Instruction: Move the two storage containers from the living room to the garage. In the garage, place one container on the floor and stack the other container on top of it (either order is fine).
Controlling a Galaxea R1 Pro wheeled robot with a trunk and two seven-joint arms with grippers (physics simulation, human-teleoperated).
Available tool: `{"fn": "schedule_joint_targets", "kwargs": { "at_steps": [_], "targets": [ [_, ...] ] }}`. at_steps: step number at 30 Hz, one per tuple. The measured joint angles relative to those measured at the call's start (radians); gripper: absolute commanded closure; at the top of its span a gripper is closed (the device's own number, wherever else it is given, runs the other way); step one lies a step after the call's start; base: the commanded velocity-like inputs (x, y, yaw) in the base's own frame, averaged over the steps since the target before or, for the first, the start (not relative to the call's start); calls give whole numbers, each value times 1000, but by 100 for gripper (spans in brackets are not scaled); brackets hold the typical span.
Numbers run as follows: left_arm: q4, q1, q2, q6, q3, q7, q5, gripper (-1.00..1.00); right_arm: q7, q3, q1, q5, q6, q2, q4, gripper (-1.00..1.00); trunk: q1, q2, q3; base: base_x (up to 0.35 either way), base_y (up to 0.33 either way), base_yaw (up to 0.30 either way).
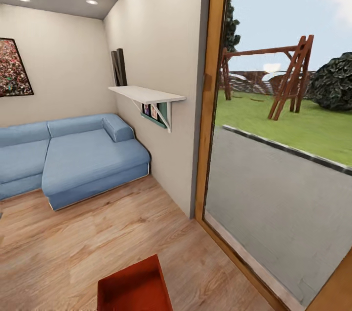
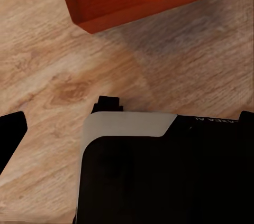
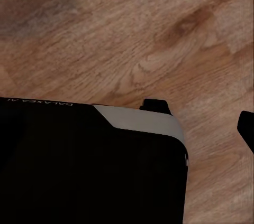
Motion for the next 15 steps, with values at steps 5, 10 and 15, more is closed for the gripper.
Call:
{"fn": "schedule_joint_targets", "kwargs": {
  "at_steps": [5,10,15],
  "targets": [
    [0,0,0,0,0,0,0,-100,0,0,0,0,0,0,0,-100,0,0,0,0,0,274],
    [0,0,-1,0,0,0,0,-100,0,0,0,0,0,0,0,-100,0,0,0,0,0,274],
    [0,0,-1,0,0,1,0,-100,0,0,0,0,0,0,0,-100,0,0,0,0,0,274]
  ]
}}
